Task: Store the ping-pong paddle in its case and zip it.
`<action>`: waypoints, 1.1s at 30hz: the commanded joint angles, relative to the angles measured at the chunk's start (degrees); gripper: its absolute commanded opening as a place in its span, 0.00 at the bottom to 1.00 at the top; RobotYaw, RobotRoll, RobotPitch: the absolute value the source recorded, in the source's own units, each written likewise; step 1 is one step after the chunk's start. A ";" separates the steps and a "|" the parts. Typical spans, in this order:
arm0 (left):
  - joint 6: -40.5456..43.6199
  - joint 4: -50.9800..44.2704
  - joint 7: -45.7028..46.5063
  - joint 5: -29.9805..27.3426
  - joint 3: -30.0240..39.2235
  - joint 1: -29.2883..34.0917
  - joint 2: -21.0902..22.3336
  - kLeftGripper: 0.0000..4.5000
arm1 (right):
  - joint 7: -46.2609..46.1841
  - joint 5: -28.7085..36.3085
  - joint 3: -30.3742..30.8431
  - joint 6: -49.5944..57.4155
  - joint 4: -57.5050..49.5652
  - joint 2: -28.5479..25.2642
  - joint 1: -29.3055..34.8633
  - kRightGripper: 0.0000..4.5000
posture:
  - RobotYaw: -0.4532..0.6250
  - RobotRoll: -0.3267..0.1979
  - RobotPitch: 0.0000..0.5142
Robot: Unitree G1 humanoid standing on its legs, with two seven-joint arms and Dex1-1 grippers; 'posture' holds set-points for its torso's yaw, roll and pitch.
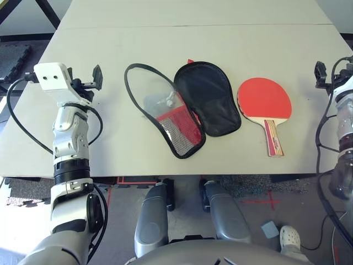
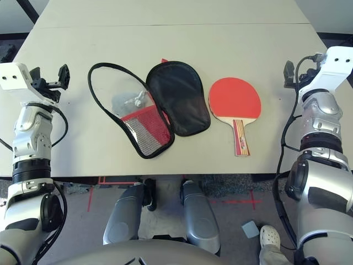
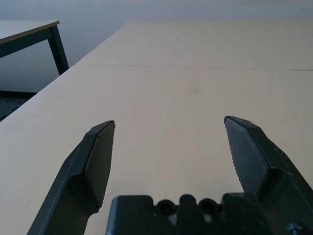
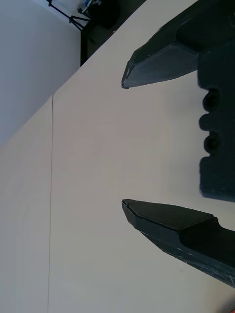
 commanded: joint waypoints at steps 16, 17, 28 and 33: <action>18.68 -24.51 -2.99 -8.75 -1.28 -5.91 8.70 1.00 | 2.79 -2.60 2.87 2.58 5.28 -0.88 -5.72 0.99 | 0.50 0.62 0.64; 20.61 -25.48 -4.16 -10.01 -1.65 -6.65 9.35 1.00 | 2.72 -2.55 2.83 2.50 5.33 -0.49 -5.71 0.99 | 0.50 0.62 0.64; 41.10 -35.38 -20.82 -23.12 -13.43 -12.46 13.89 1.00 | 2.77 -1.14 2.14 4.36 0.52 2.04 -4.90 0.99 | 0.43 0.62 0.61; 43.97 -35.72 -29.52 -26.26 -19.59 -13.02 13.11 1.00 | 0.13 1.94 0.62 15.68 -17.36 3.29 2.01 0.99 | 0.34 0.62 0.58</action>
